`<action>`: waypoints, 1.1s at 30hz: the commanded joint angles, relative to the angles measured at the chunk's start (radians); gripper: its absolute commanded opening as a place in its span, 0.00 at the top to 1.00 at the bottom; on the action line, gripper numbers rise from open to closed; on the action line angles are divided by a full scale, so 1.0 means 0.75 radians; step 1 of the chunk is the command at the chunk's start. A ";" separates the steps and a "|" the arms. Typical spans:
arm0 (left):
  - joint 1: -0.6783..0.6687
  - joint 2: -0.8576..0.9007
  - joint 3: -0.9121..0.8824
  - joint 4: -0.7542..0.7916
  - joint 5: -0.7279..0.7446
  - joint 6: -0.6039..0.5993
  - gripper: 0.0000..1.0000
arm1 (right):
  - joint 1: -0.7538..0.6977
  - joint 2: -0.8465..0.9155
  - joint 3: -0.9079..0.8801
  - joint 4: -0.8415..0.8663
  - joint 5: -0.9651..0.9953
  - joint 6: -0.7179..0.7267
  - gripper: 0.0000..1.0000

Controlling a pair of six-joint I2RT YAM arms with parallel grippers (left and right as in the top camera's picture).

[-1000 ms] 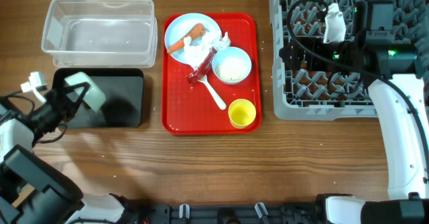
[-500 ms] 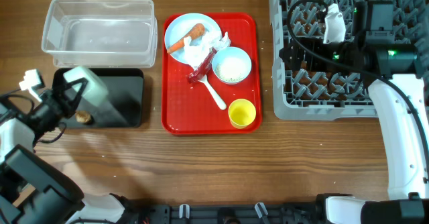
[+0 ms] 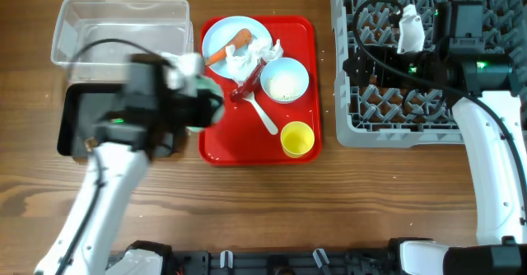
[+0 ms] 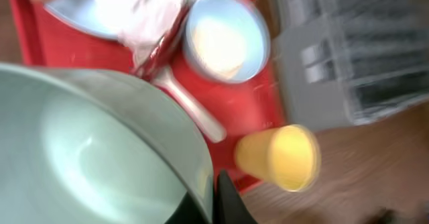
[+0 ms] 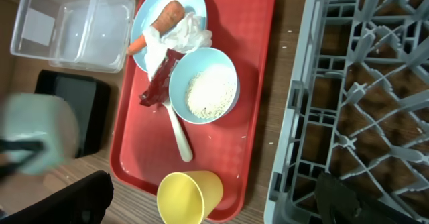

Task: Sort waste into correct bins and load items into the dishwasher rack
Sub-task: 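Set the green bowl back on the red tray with left gripper, then grasp the blue rice bowl with the left gripper and lift it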

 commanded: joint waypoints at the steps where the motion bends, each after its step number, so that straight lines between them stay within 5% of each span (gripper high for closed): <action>1: -0.304 0.173 0.010 0.014 -0.630 -0.115 0.96 | 0.008 0.012 0.029 0.003 0.009 0.009 0.00; 11: -0.482 0.585 0.010 0.101 -0.772 -0.140 0.90 | 0.008 0.012 0.028 -0.006 0.043 0.009 0.00; 16: -0.482 0.583 0.013 0.132 -0.767 -0.141 0.55 | 0.008 0.012 0.028 -0.001 0.044 0.008 0.00; 21: -0.482 0.546 0.141 0.108 -0.767 -0.139 0.36 | 0.008 0.012 0.028 -0.003 0.044 0.008 0.00; 26: -0.482 0.487 0.293 0.097 -0.715 -0.120 0.30 | 0.008 0.012 0.028 -0.002 0.048 0.008 0.00; 33: -0.482 0.524 0.436 0.197 -0.583 0.179 0.23 | -0.028 0.012 0.028 -0.009 0.210 0.054 0.00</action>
